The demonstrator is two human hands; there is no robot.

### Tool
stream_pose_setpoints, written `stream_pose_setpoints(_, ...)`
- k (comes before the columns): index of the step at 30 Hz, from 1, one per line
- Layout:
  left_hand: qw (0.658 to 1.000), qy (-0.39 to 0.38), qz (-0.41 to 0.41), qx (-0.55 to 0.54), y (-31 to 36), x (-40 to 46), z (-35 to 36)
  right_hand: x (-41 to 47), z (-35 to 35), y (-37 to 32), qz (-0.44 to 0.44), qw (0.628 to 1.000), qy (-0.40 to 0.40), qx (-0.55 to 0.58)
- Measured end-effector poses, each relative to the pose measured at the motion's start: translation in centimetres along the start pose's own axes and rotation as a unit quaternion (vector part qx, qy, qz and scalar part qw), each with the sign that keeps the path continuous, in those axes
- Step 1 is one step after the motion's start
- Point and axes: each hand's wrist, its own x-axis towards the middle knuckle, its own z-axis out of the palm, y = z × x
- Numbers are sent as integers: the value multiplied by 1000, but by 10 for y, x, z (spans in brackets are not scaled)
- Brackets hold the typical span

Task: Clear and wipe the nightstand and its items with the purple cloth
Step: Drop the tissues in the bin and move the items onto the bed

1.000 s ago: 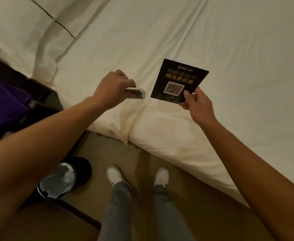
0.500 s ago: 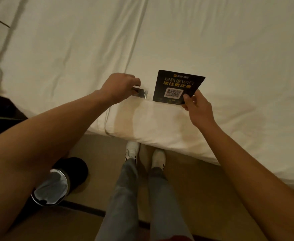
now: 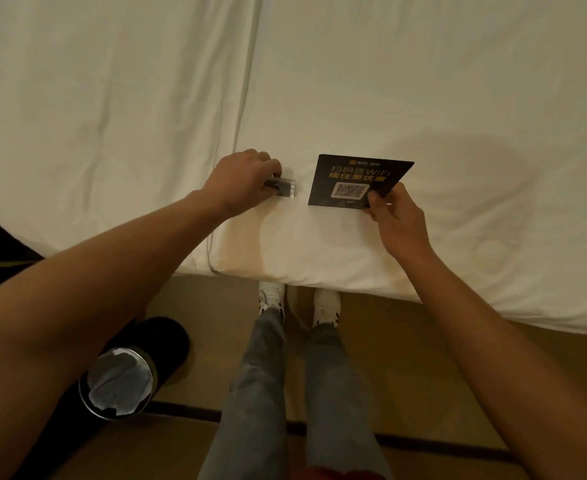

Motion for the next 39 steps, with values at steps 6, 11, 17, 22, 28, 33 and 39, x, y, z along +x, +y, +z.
stream_pose_setpoints(6, 1000, -4, 0, -17, -4, 1, 6, 2, 0, 1, 9, 1000, -4, -22)
stream_pose_setpoints(11, 1000, 1, 12, -20, -2, -2, 7, 2, -3, -4, 11, 999, 0, -33)
stream_pose_setpoints(17, 999, 29, 10, -40, -1, -5, -2, -2, -23, -15, -52, 996, 34, -71)
stream_pose_setpoints(22, 994, 76, -40, -60, 6, -15, -20, -10, -55, -38, -152, 980, 106, -74)
stream_pose_setpoints(28, 978, 169, -107, -61, 8, -50, -50, -14, -66, -102, -295, 941, 142, -84)
stream_pose_setpoints(33, 968, 210, -140, -8, -11, -115, -69, -29, -32, -167, -395, 909, 65, -116)
stream_pose_setpoints(39, 927, 227, -297, -30, -61, -228, -66, -68, 65, -220, -466, 868, -45, -168)
